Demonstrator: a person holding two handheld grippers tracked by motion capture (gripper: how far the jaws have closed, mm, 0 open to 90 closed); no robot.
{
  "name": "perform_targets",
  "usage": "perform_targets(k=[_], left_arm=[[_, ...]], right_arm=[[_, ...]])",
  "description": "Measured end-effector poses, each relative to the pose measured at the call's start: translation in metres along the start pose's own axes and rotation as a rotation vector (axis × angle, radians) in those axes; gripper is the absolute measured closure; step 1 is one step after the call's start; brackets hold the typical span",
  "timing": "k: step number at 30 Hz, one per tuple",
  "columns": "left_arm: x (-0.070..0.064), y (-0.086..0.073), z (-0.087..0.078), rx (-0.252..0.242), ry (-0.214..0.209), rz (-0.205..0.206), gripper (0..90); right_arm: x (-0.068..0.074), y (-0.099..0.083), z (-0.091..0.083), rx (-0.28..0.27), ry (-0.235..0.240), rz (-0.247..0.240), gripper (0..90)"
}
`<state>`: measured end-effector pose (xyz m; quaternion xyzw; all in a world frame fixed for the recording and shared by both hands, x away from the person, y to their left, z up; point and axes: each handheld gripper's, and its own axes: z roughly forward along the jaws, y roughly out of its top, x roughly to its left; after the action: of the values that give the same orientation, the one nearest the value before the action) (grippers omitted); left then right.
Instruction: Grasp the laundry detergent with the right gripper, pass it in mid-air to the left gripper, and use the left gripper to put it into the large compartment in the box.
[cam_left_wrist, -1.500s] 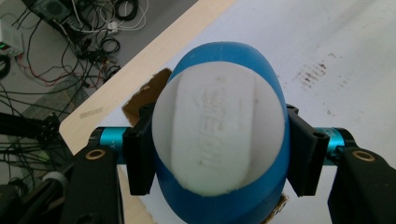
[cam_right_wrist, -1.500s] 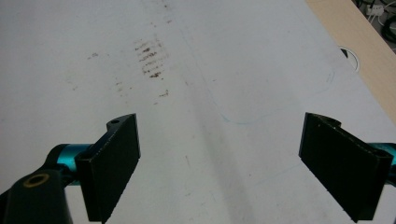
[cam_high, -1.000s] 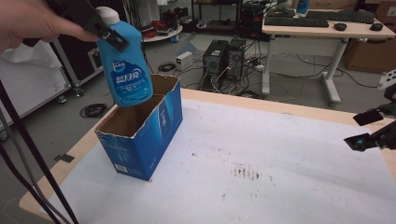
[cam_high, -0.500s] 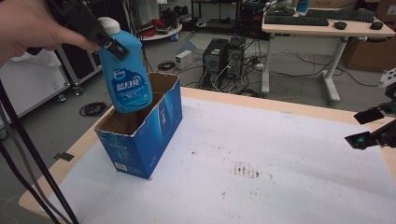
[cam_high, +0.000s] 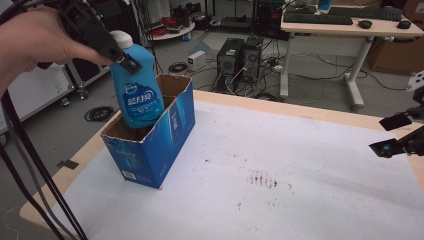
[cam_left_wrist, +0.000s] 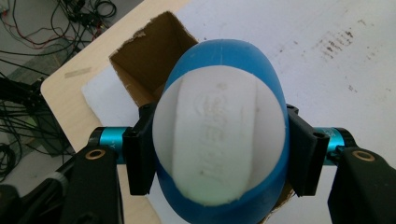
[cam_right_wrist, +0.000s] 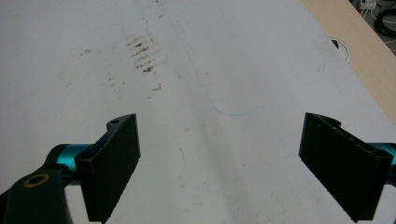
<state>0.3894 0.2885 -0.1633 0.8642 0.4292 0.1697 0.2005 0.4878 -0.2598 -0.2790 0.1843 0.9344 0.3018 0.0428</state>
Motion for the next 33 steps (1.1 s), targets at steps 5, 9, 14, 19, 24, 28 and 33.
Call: perform_targets(k=[5,9,14,19,24,28,33], left_arm=[[-0.002,-0.006,0.015,0.023,0.002,-0.003,38.0],[-0.004,-0.011,0.028,0.041,-0.003,0.004,38.0],[-0.005,-0.019,0.045,0.063,-0.015,0.001,38.1],[-0.006,-0.025,0.059,0.083,-0.016,0.005,38.1],[-0.007,-0.03,0.07,0.101,-0.014,0.014,38.1],[-0.008,-0.033,0.078,0.114,-0.007,0.02,38.1],[-0.011,-0.037,0.088,0.129,-0.012,0.03,38.0]], right_arm=[[0.0,0.0,0.001,0.003,0.001,0.003,11.8],[0.0,-0.002,0.002,0.005,-0.006,0.006,11.8],[0.001,-0.003,0.002,0.006,-0.009,0.009,11.8],[0.001,-0.003,0.003,0.01,-0.008,0.007,11.8],[0.002,-0.004,0.005,0.012,-0.007,0.009,11.9],[0.002,-0.005,0.006,0.011,-0.005,0.011,11.8],[0.003,-0.007,0.007,0.016,-0.005,0.013,11.8]])
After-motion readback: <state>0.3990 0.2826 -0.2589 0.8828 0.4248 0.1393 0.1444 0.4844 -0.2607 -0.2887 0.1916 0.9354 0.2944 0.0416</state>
